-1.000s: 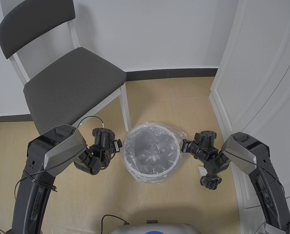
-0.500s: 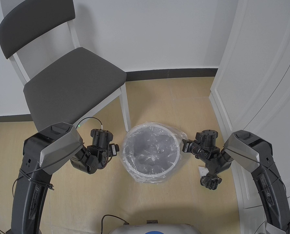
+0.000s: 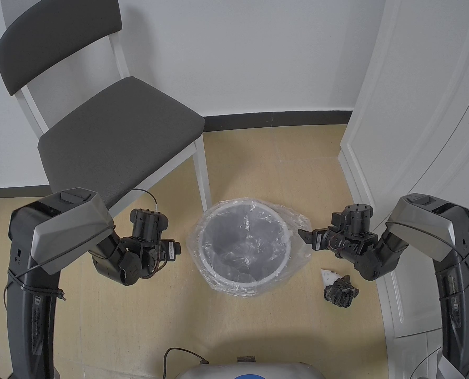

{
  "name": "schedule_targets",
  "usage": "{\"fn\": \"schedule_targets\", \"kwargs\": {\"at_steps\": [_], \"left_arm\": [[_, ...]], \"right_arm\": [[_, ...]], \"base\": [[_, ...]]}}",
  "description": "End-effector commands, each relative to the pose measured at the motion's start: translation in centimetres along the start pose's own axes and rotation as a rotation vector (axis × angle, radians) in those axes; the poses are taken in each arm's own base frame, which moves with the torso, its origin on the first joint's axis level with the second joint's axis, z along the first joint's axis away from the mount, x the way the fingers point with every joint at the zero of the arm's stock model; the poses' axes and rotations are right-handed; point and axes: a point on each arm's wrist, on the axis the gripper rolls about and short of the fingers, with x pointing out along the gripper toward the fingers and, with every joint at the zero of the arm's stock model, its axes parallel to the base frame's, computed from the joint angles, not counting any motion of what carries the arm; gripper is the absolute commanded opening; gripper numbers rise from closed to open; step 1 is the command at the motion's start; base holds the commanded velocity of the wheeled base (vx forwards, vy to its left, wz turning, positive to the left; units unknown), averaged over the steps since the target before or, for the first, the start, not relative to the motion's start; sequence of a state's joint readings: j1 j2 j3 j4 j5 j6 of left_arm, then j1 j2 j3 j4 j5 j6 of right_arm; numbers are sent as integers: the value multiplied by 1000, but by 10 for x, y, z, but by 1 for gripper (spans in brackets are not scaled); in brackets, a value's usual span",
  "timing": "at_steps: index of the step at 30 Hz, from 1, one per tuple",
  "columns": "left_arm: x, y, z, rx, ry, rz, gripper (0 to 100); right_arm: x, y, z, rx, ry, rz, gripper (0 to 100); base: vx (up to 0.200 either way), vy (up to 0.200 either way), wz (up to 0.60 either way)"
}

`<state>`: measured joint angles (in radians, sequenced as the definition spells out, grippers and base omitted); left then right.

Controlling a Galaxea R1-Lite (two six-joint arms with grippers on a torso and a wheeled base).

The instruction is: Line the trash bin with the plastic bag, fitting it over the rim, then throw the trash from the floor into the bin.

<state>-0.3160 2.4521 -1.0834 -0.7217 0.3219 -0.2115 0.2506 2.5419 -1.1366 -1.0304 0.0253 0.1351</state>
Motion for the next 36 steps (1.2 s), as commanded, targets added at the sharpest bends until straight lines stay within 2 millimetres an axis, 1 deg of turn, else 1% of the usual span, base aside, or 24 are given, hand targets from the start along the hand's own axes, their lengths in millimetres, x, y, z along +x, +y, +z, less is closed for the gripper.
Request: {"fn": "schedule_targets", "kwargs": {"at_steps": [1,5,8,9,10,11,15,17,18,20,22,23,24,26,27,29,31,32,35,36], "left_arm": [[-23,5,7,2,-15,-36,100],[-30,5,8,-1,-27,-62,100],[-37,4,11,0,-32,-78,100],[-41,4,12,1,-33,-87,100],[-42,4,12,1,-32,-88,100],[-48,5,14,1,-33,-103,100],[-61,4,13,5,-36,-150,100],[-67,0,12,10,-48,-168,100],[-67,0,12,10,-48,-168,100],[-79,-5,16,15,-84,-197,100],[-88,-7,19,14,-98,-213,100],[-88,-7,19,14,-98,-213,100],[-99,-9,21,20,-111,-227,100],[-109,-10,25,21,-126,-248,100],[-110,-11,26,21,-128,-252,100],[-128,-13,32,22,-150,-301,100],[-139,-14,34,25,-162,-329,100],[-140,-14,35,25,-165,-333,100],[-157,-18,39,26,-192,-371,100],[-160,-19,40,27,-196,-377,100]], "right_arm": [[-27,0,18,-21,-11,-7,100],[-31,0,13,-20,10,-14,100],[-42,0,14,-12,19,-16,100],[-49,1,15,-13,7,-13,100],[-50,1,15,-13,5,-13,100],[-61,4,14,-15,-22,-2,100],[-85,11,14,-35,-69,9,100],[-96,14,16,-57,-66,-9,100],[-96,14,16,-57,-66,-9,100],[-113,15,23,-117,-58,-74,100],[-122,19,29,-121,-63,-83,100],[-122,19,29,-121,-63,-83,100],[-132,24,34,-124,-73,-79,100],[-142,28,34,-124,-71,-79,100],[-143,28,34,-125,-73,-79,100],[-154,33,33,-93,-71,-86,100],[-160,37,32,-68,-72,-86,100],[-160,37,33,-65,-73,-85,100],[-173,44,37,-36,-92,-62,100],[-175,46,39,-31,-100,-57,100]], "base": [[0,0,0],[0,0,0],[0,0,0],[0,0,0],[0,0,0],[0,0,0],[0,0,0],[0,0,0],[0,0,0],[0,0,0],[0,0,0],[0,0,0],[0,0,0],[0,0,0],[0,0,0],[0,0,0],[0,0,0],[0,0,0],[0,0,0],[0,0,0]]}}
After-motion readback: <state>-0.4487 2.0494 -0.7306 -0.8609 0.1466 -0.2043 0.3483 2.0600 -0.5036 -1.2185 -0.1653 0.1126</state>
